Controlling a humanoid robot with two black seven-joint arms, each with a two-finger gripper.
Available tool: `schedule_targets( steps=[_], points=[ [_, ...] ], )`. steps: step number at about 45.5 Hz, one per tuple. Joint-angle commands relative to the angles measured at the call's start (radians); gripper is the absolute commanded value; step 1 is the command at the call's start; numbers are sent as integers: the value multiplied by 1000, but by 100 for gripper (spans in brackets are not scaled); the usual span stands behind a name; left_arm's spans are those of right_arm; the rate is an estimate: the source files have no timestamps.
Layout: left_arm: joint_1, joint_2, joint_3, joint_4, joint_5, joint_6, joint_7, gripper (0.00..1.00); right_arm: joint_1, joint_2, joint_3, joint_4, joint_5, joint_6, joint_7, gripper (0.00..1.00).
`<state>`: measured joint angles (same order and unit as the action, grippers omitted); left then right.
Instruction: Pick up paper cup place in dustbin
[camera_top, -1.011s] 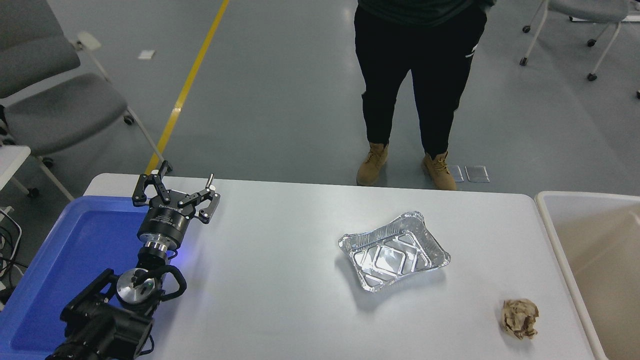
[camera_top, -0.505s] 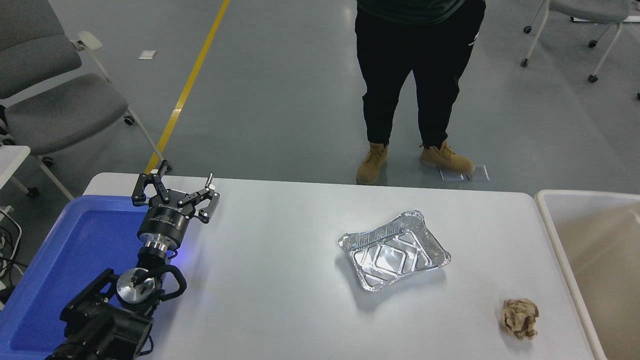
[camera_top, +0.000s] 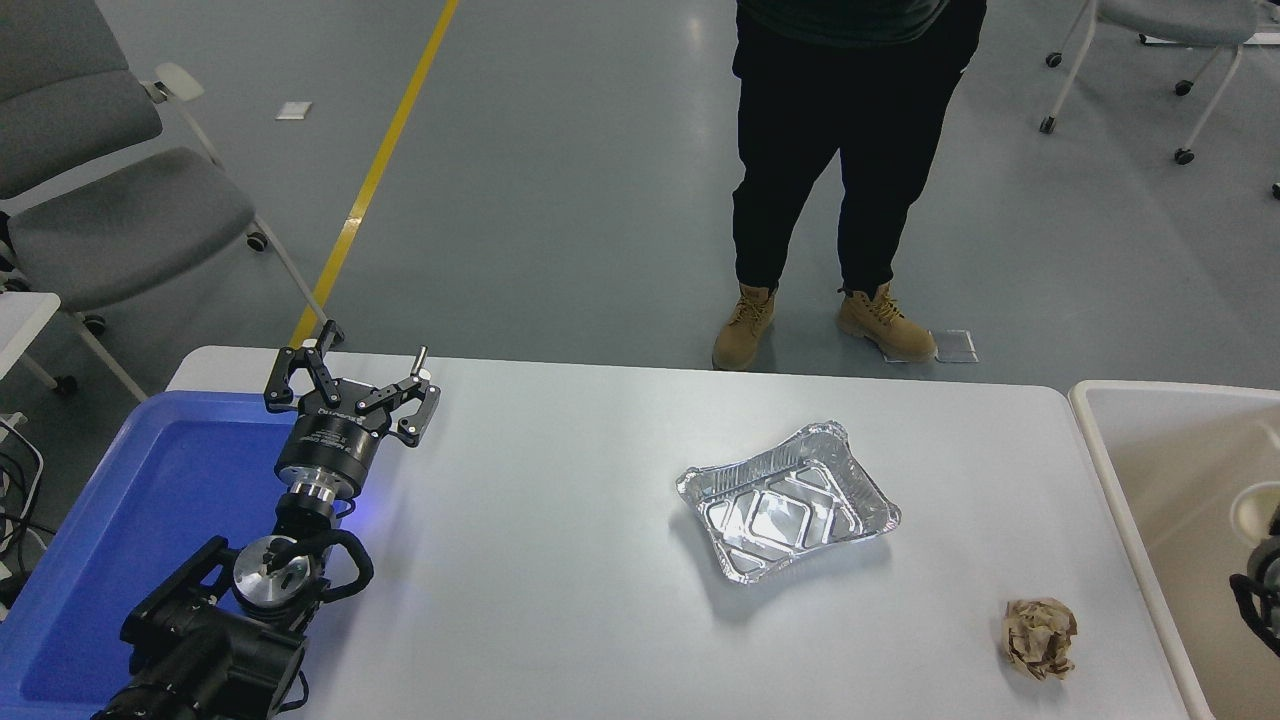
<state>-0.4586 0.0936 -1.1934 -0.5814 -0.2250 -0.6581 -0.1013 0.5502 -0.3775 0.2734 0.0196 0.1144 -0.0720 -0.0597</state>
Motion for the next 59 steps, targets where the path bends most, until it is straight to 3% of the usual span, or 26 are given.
schedule_targets(
  steps=[1, 28, 35, 41, 46, 54, 59],
  points=[
    [0, 0, 0, 0, 0, 0, 0, 99, -21, 11, 30, -9, 1, -2, 4, 100],
    [0, 0, 0, 0, 1, 0, 0, 99, 125, -43, 4, 8, -24, 18, 9, 100],
    [0, 0, 0, 0, 1, 0, 0, 99, 215, -130, -129, 109, -78, 18, 9, 100],
    [0, 0, 0, 0, 1, 0, 0, 99, 307, -273, -197, 350, -90, 18, 9, 100],
    [0, 0, 0, 0, 1, 0, 2, 99, 399, -394, -217, 569, -194, 6, 9, 100],
    [0, 0, 0, 0, 1, 0, 2, 99, 524, -529, -227, 848, -479, 5, 0, 100],
    [0, 0, 0, 0, 1, 0, 2, 99, 644, -569, -331, 971, -570, 4, 1, 100]
  ],
)
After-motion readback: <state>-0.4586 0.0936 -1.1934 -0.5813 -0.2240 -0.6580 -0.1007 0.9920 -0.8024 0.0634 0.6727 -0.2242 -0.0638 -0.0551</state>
